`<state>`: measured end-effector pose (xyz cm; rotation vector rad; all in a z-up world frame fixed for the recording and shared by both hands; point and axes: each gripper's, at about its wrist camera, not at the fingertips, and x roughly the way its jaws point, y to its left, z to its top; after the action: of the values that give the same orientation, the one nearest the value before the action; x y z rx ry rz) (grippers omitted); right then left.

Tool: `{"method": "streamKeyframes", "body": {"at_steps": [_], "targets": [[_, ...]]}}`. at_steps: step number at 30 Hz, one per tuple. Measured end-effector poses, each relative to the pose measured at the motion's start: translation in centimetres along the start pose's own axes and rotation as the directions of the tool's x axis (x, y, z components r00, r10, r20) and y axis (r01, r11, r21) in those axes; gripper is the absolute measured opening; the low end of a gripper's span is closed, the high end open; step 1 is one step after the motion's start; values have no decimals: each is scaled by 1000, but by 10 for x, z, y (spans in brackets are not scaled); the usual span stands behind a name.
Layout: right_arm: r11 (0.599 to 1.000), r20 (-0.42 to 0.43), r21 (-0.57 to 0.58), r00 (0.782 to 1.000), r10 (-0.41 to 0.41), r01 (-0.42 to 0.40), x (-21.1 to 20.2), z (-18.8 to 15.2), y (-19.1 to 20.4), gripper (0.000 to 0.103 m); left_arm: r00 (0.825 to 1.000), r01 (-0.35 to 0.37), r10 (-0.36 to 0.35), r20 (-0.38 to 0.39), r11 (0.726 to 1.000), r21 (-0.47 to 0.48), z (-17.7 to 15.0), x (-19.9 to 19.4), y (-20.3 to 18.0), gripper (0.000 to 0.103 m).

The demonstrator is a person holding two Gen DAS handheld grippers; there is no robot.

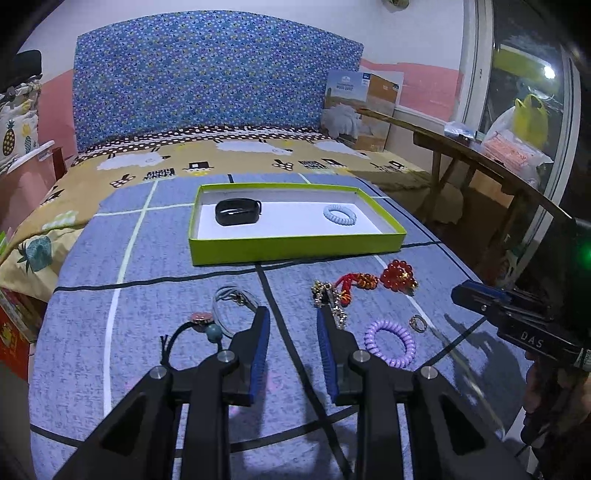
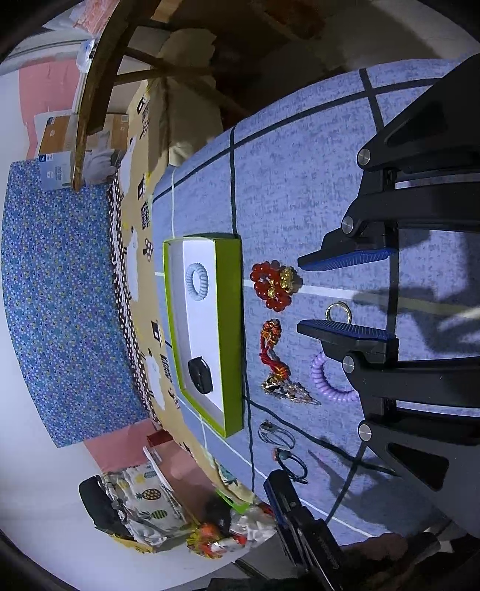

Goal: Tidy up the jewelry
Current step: 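Move the left tool to the gold chain brooch while the right tool reaches the red bead bracelet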

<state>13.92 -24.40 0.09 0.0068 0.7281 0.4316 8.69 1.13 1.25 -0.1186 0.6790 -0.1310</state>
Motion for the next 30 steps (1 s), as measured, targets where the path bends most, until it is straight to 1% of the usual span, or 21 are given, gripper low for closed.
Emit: {"method": "streamKeyframes", "body": {"at_steps": [3,9,15,17,18,19,20,25,30], "targets": [[1000,-7,-10,1000,6,-6,4,2,2,28,1000,2,-2,-9,1000,5,0,5,-4,32],[999,-34,-31,999,13,-14,17,8,5,28,999,16,-15,-35,1000,26,6,20,-14,33],[999,-69,-35,998,7,-10,34,16,1,29,995,46,-42,-96,998,45,13,49,-26,33],[999,-87,-31,996,11,-14,40,17,-1,30,991,45,-39,-129,998,46,14,59,-29,33],[999,-93,-30,996,12,-15,43,18,-2,37,989,46,-39,-143,998,46,13,64,-29,33],[999,-96,-32,995,12,-15,44,19,-3,46,987,47,-40,-156,998,42,13,68,-30,33],[999,-103,-34,995,12,-15,48,21,-3,48,985,50,-43,-169,998,36,12,72,-30,33],[999,-125,-37,992,17,-22,59,25,-5,48,977,32,-24,-211,999,32,9,84,-31,33],[998,-165,-50,986,15,-23,75,27,-3,48,976,33,-25,-214,999,36,9,86,-31,33]]}}
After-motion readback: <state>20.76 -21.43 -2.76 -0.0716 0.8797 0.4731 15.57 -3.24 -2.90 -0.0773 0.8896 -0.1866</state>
